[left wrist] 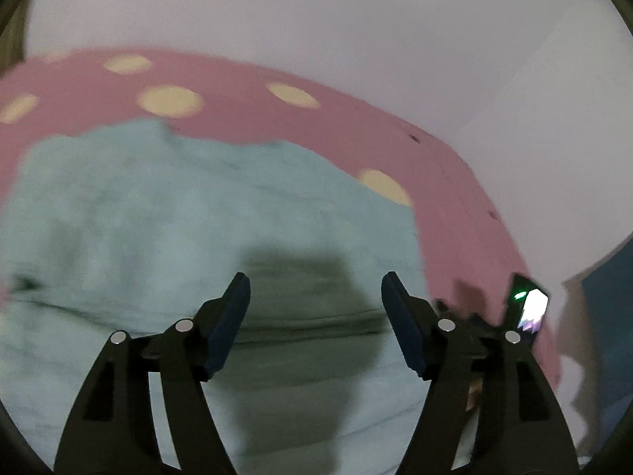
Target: Fold large clothes
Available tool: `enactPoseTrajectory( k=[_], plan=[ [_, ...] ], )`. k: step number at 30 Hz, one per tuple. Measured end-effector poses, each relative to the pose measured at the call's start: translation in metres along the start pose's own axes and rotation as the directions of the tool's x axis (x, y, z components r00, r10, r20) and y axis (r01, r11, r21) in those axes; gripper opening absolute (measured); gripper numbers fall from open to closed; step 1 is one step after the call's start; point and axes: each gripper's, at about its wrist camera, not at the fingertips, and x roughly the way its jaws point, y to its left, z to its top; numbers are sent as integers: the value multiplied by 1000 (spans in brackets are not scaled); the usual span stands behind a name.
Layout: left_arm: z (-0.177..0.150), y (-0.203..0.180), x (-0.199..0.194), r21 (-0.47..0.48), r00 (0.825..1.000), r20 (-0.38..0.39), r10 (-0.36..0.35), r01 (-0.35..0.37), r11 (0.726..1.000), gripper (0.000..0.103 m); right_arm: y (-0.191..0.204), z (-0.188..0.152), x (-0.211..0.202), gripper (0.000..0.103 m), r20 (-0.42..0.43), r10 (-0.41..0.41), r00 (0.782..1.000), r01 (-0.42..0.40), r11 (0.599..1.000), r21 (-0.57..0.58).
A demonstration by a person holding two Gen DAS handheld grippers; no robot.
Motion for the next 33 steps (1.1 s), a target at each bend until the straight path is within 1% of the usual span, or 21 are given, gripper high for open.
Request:
enactPoseTrajectory(
  k=[2,4,6,7,8,10,11,12,15,16,17,18,19,21,23,25,26,28,30,31,33],
  plan=[
    [-3,31,-19,3,997,32,77,-77,997,69,0,3,-9,90,0,-8,1000,8,1000,-6],
    [-8,68,-39,-12,984,63,167,-167,986,70,0,6,-26,89,15,-4,1000,3,1000,6],
    [-12,101,-50,-32,965,81,250,-248,968,70,7,11,-50,87,39,70,997,-71,997,25],
    [-14,118,-55,-46,951,87,297,-294,955,70,17,13,-62,85,51,115,992,-116,993,14],
    [-14,132,-58,-59,942,91,324,-320,946,70,26,14,-69,85,55,145,988,-145,989,0],
    [-13,157,-60,-94,929,84,360,-352,931,70,61,16,-79,82,32,236,971,-233,970,-64],
    [-12,165,-60,-108,929,79,362,-353,929,70,80,16,-77,79,4,268,964,-266,960,-91],
    [-10,174,-60,-131,931,75,357,-346,929,70,92,15,-74,73,-17,278,960,-279,954,-107],
    [-4,186,-55,-167,942,71,328,-313,935,70,131,13,-56,68,-99,305,947,-316,940,-129],
    [-5,187,-54,-168,945,74,317,-302,938,70,141,12,-49,56,-127,315,941,-330,936,-126],
    [-3,188,-51,-166,947,78,311,-295,941,70,148,10,-43,47,-150,324,934,-343,931,-125],
    [0,188,-49,-157,947,81,310,-295,943,70,154,9,-40,33,-164,325,931,-347,929,-131],
    [1,187,-48,-149,947,85,309,-294,944,71,158,9,-38,22,-170,323,931,-347,928,-139],
    [8,185,-36,-132,949,94,301,-288,949,71,160,9,-35,15,-163,315,935,-339,928,-152],
    [8,185,-37,-122,950,93,299,-287,950,71,158,10,-35,12,-134,277,952,-297,941,-164],
    [10,187,-22,-102,948,66,312,-305,947,71,152,10,-32,12,-130,249,960,-268,949,-165],
    [11,188,-14,-89,944,44,327,-323,942,71,150,10,-27,12,-140,239,961,-261,951,-165],
    [10,191,6,-48,922,-17,387,-388,921,69,145,9,-19,11,-156,221,963,-247,953,-175],
    [7,198,26,-19,904,-76,421,-423,906,67,144,5,-10,11,-171,210,963,-241,952,-189],
    [5,203,32,-27,908,-101,407,-412,911,68,144,3,-6,10,-171,208,963,-240,951,-197],
    [3,211,37,-52,914,-108,391,-398,916,68,144,1,-5,9,-160,205,966,-236,949,-211]
  ],
)
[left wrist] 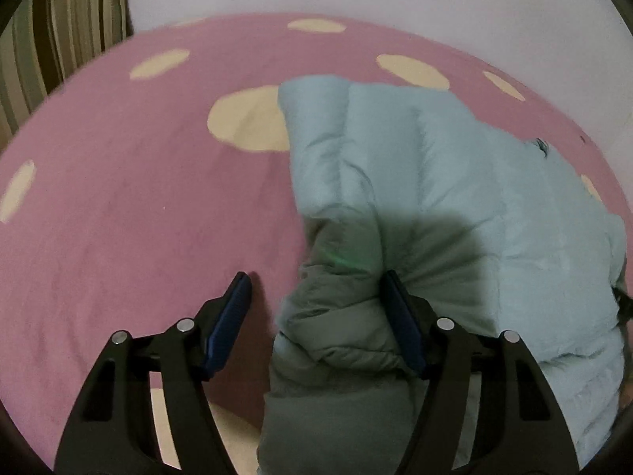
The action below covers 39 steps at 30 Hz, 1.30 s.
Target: Fold large clothes
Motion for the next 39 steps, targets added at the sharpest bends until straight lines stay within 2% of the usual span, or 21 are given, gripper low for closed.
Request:
enactPoseTrajectory(
  k=[3,6,7,8,9,10,13,16,19,21,23,27,31,32,35,37,39],
  plan=[
    [2,-3,-5,32,1000,15,14,-15,999,68,-2,0,-1,10,1,14,1000,-14,1000,10],
    [4,0,-22,14,999,24,35,-35,999,67,-1,2,-11,16,-6,45,999,-45,999,1],
    [5,2,-34,4,998,48,36,-36,999,67,-2,3,-19,26,-8,37,999,-37,999,-4],
    [6,3,-43,0,997,74,26,-27,1000,67,-3,4,-30,31,14,23,1000,-23,1000,-1],
    [9,2,-55,-2,994,111,11,-11,1000,67,-4,6,-40,42,48,16,999,-16,1000,7],
    [13,0,-62,0,991,134,0,0,1000,68,-2,9,-51,45,93,9,996,-10,1000,14],
    [31,-15,-69,33,984,174,-41,36,999,68,14,23,-68,45,162,28,986,-27,1000,-6],
    [46,-33,-51,66,986,160,-42,32,997,68,37,39,-47,45,146,58,988,-52,998,-47],
    [50,-42,-19,65,996,88,0,-6,998,68,46,44,-12,45,66,46,997,-42,997,-61],
    [48,-43,4,78,999,24,47,-49,996,69,49,40,14,45,12,10,1000,-9,997,-79],
    [43,-44,22,90,999,-20,50,-48,995,70,46,38,27,45,6,17,1000,-16,996,-87],
    [43,-41,1,62,998,21,55,-56,997,70,49,37,9,45,43,10,999,-6,994,-106],
    [31,-36,-24,48,997,74,33,-36,998,70,42,19,-25,46,98,17,995,-7,995,-95],
    [27,-35,-22,51,997,65,40,-43,998,70,40,13,-25,46,94,8,996,1,995,-95],
    [18,-32,8,39,999,-50,10,-8,999,74,32,8,1,46,20,-15,1000,18,993,-116],
    [20,-34,12,60,999,-39,8,-5,998,76,29,5,13,47,23,-2,1000,4,993,-115],
    [24,-37,3,76,999,-31,19,-16,997,75,28,6,4,47,45,3,999,2,993,-115]
  ],
)
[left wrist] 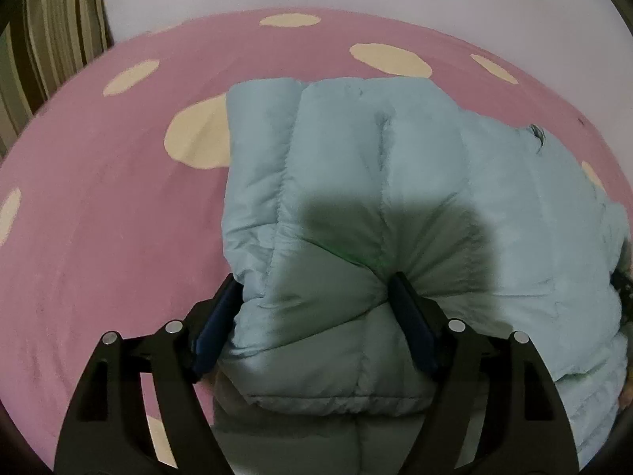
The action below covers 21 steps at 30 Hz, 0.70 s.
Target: Fold large clothes
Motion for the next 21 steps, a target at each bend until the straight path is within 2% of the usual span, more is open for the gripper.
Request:
enactPoseTrajectory(
  k=[3,8,12,15,18,21],
  plan=[
    [-9,13,-26,-47,998,18,-57,58,997,75,-7,-7,-27,47,24,29,999,-29,999,21],
    [-61,45,-76,-89,992,60,-112,117,989,75,-29,-50,-75,61,57,68,996,-71,996,49],
    [-124,78,-109,-185,984,38,-172,176,967,75,-49,-108,-108,62,36,69,997,-72,995,75],
    [-165,92,-129,-218,982,30,-184,186,958,75,-62,-142,-121,62,13,90,996,-91,990,112],
    [-191,102,-141,-234,982,24,-185,186,954,75,-69,-175,-132,62,-12,110,994,-107,985,135],
    [-214,109,-152,-263,974,16,-226,222,939,75,-67,-200,-138,62,-28,115,993,-111,986,127]
  ],
)
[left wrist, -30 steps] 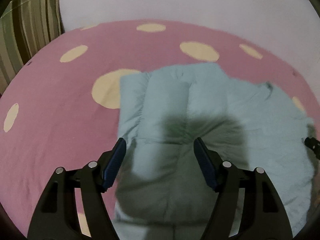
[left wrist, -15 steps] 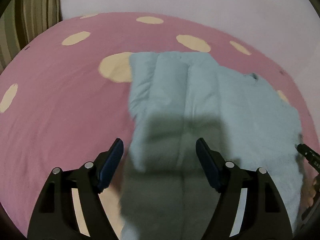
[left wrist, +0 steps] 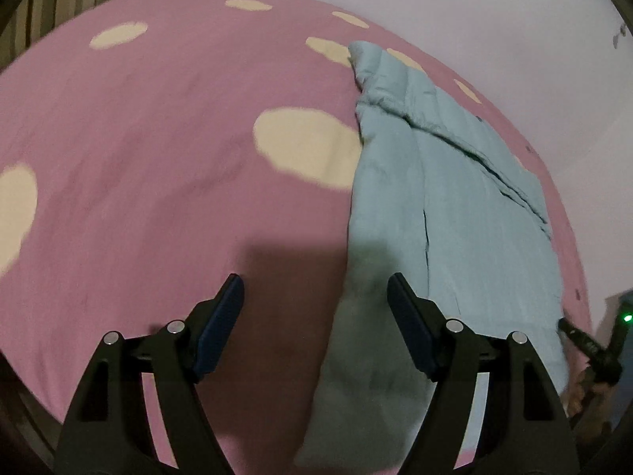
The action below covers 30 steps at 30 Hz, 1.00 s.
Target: Fold large clothes
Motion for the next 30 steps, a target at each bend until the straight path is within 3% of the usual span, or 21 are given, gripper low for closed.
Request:
enactPoseTrajectory(
  k=[7,11,17,24,26,30],
  plan=[
    [-28,6,-13,-38,992,-3,-124,124,992,75,-5,-28,-14,67,19,3,1000,-3,1000,7],
    [-31,5,-11,-55,978,-20,-206,205,977,75,-9,-38,-18,67,10,19,1000,-19,999,27],
    [-34,-6,-5,-9,977,-44,-208,208,978,71,-10,-50,-24,67,15,27,1000,-28,999,23],
    [-42,-2,-7,-1,975,-38,-219,220,976,71,-25,-52,-25,67,9,93,996,-93,991,94],
    [-47,-1,-9,-1,971,-44,-234,234,972,63,-23,-53,-26,66,10,85,996,-85,993,81],
    [-51,-5,-6,14,972,-44,-233,234,972,56,-20,-57,-28,55,13,74,997,-75,995,61]
  ],
)
